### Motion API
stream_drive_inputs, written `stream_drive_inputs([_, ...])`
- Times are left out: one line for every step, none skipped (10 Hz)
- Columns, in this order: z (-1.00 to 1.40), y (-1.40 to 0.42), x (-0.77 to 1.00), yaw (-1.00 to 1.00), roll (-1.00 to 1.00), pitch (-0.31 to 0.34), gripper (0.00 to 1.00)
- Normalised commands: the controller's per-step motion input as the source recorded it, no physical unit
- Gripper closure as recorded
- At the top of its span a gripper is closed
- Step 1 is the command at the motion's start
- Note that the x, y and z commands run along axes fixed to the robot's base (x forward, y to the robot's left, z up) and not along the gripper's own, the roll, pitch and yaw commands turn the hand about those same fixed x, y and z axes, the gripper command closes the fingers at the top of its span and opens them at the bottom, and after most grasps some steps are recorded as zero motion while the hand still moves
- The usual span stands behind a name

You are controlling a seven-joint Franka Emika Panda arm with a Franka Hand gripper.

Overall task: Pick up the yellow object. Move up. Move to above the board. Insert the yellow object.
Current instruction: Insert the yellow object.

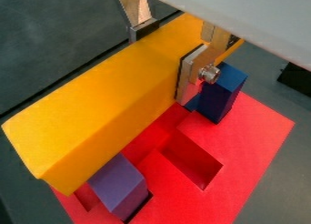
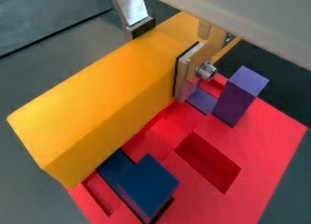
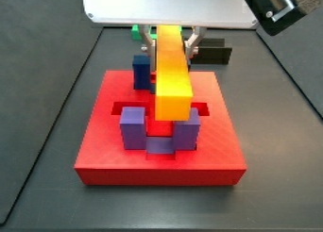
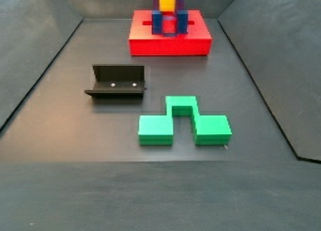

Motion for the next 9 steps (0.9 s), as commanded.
stream_drive_inputs([-0.06, -0.08, -0.11, 0.0, 0.19, 0.0, 1.0])
stream_drive_inputs([-0.11, -0.09, -0.12, 0.0, 0.21, 0.0, 1.0])
stream_drive_inputs([-0.15, -0.11, -0.12, 0.0, 0.21, 0.0, 1.0])
stream_drive_inputs([-0.13, -0.1, -0.13, 0.0, 0.2, 0.0, 1.0])
stream_drive_inputs([-0.1, -0.11, -0.1, 0.0, 0.19, 0.0, 1.0])
stream_drive_inputs([-0.05, -0.12, -0.03, 0.0, 0.17, 0.0, 1.0])
stream_drive_inputs([0.0, -0.08, 0.0, 0.01, 0.15, 0.0, 1.0])
stream_drive_inputs([0.0, 0.0, 0.14, 0.0, 0.11, 0.0, 1.0])
stream_drive_inputs([0.0, 0.0, 0.18, 0.0, 0.08, 0.034, 1.0])
